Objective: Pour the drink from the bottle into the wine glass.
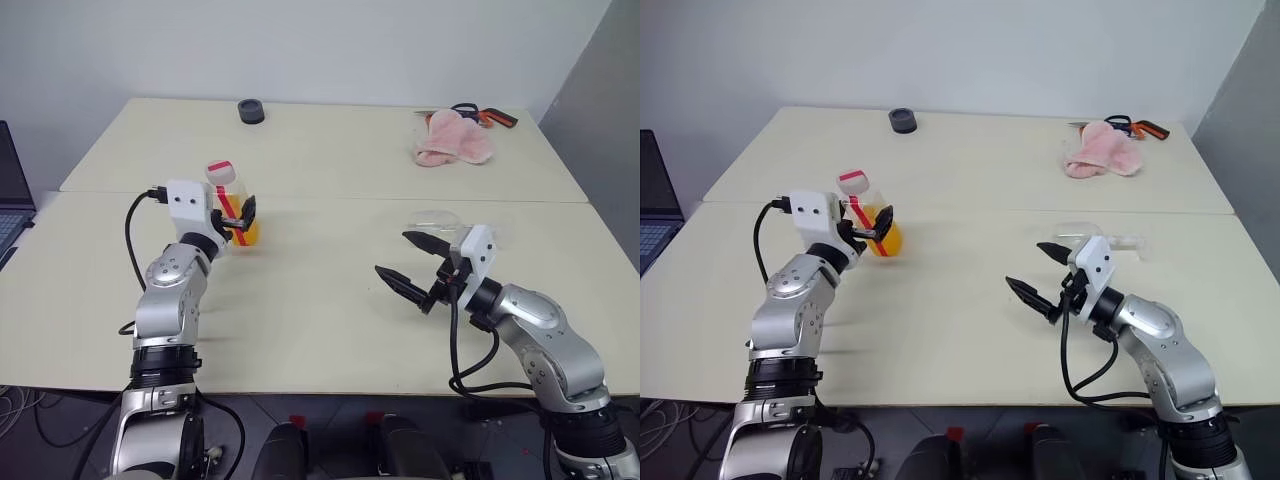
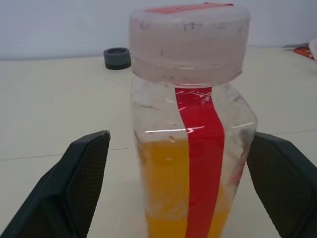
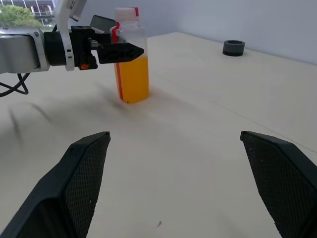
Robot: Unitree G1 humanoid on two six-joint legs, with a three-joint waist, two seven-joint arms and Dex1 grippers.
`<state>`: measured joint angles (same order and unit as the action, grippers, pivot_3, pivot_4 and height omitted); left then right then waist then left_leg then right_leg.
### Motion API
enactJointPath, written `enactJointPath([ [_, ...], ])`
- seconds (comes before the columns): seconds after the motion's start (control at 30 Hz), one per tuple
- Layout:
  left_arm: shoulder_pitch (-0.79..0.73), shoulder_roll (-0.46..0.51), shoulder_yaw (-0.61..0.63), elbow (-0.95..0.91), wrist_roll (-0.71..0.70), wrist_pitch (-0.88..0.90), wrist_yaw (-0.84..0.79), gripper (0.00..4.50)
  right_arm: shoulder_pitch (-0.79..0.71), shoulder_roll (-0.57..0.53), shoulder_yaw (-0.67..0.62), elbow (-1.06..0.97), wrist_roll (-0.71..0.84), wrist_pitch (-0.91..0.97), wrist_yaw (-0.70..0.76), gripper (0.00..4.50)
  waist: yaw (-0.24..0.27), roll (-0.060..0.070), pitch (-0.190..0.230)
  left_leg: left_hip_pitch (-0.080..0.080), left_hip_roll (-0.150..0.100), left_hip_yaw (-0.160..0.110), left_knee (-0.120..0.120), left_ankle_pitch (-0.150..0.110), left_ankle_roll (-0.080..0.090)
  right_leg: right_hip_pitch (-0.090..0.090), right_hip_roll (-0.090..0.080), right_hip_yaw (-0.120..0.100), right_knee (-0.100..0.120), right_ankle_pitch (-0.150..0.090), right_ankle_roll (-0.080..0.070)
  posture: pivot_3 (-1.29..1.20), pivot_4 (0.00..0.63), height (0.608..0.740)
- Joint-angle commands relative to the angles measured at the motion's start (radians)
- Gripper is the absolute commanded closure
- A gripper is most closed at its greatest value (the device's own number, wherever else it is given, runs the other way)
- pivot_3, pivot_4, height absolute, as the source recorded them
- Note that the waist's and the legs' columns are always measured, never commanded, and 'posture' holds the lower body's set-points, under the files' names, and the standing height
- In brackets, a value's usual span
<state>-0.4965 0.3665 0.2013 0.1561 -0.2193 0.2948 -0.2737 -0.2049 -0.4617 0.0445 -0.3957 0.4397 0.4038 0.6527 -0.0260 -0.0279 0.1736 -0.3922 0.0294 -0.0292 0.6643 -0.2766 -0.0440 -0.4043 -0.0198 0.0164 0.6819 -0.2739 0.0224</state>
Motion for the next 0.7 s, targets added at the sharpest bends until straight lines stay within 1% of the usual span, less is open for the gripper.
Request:
enactJointPath([
  [0.03, -0.031, 0.003, -0.006, -0.004, 0.007, -0.037, -0.011, 0.05, -0.011, -0.001, -0.007, -0.02, -0.007, -0.019, 0.004, 0.0, 0.0, 0.0, 0.0, 0.0, 0.0, 0.0, 0.0, 0.0, 0.0, 0.0, 0.0, 0.0, 0.0, 0.0, 0.0, 0.0, 0.15, 0.74],
  [0.1, -0.033, 0.001, -0.007, 0.005, 0.007, -0.042, -0.014, 0.05, -0.011, -0.002, -0.008, -0.018, -0.009, -0.02, 0.005, 0.0, 0.0, 0.0, 0.0, 0.0, 0.0, 0.0, 0.0, 0.0, 0.0, 0.0, 0.0, 0.0, 0.0, 0.0, 0.0, 0.0, 0.15, 0.74],
  [0.13, -0.033, 0.001, -0.006, 0.007, 0.007, -0.045, -0.014, 0.23, -0.011, -0.002, -0.009, -0.017, -0.01, -0.021, 0.006, 0.0, 0.0, 0.0, 0.0, 0.0, 0.0, 0.0, 0.0, 0.0, 0.0, 0.0, 0.0, 0.0, 0.0, 0.0, 0.0, 0.0, 0.15, 0.74],
  [0.23, -0.033, 0.002, -0.006, 0.012, 0.008, -0.052, -0.014, 0.94, -0.008, -0.003, -0.011, -0.018, -0.013, -0.022, 0.008, 0.0, 0.0, 0.0, 0.0, 0.0, 0.0, 0.0, 0.0, 0.0, 0.0, 0.0, 0.0, 0.0, 0.0, 0.0, 0.0, 0.0, 0.15, 0.74],
  [0.3, -0.032, 0.003, -0.005, 0.012, 0.009, -0.056, -0.014, 1.69, -0.005, -0.002, -0.012, -0.019, -0.014, -0.023, 0.009, 0.0, 0.0, 0.0, 0.0, 0.0, 0.0, 0.0, 0.0, 0.0, 0.0, 0.0, 0.0, 0.0, 0.0, 0.0, 0.0, 0.0, 0.15, 0.74],
  [0.4, -0.031, 0.003, -0.001, 0.015, 0.011, -0.063, -0.013, 2.53, -0.002, -0.002, -0.012, -0.02, -0.015, -0.023, 0.011, 0.0, 0.0, 0.0, 0.0, 0.0, 0.0, 0.0, 0.0, 0.0, 0.0, 0.0, 0.0, 0.0, 0.0, 0.0, 0.0, 0.0, 0.15, 0.74],
  [0.43, -0.029, 0.003, -0.001, 0.014, 0.011, -0.067, -0.013, 2.68, -0.001, -0.002, -0.011, -0.021, -0.016, -0.023, 0.011, 0.0, 0.0, 0.0, 0.0, 0.0, 0.0, 0.0, 0.0, 0.0, 0.0, 0.0, 0.0, 0.0, 0.0, 0.0, 0.0, 0.0, 0.15, 0.74],
  [0.47, -0.027, 0.003, -0.001, 0.014, 0.012, -0.071, -0.014, 2.77, 0.0, -0.003, -0.01, -0.022, -0.016, -0.023, 0.013, 0.0, 0.0, 0.0, 0.0, 0.0, 0.0, 0.0, 0.0, 0.0, 0.0, 0.0, 0.0, 0.0, 0.0, 0.0, 0.0, 0.0, 0.15, 0.74],
  [0.7, -0.011, 0.005, -0.015, -0.004, 0.026, -0.122, -0.034, 2.79, 0.001, -0.008, -0.007, -0.026, -0.027, -0.032, 0.021, 0.0, 0.0, 0.0, 0.0, 0.0, 0.0, 0.0, 0.0, 0.0, 0.0, 0.0, 0.0, 0.0, 0.0, 0.0, 0.0, 0.0, 0.15, 0.74],
])
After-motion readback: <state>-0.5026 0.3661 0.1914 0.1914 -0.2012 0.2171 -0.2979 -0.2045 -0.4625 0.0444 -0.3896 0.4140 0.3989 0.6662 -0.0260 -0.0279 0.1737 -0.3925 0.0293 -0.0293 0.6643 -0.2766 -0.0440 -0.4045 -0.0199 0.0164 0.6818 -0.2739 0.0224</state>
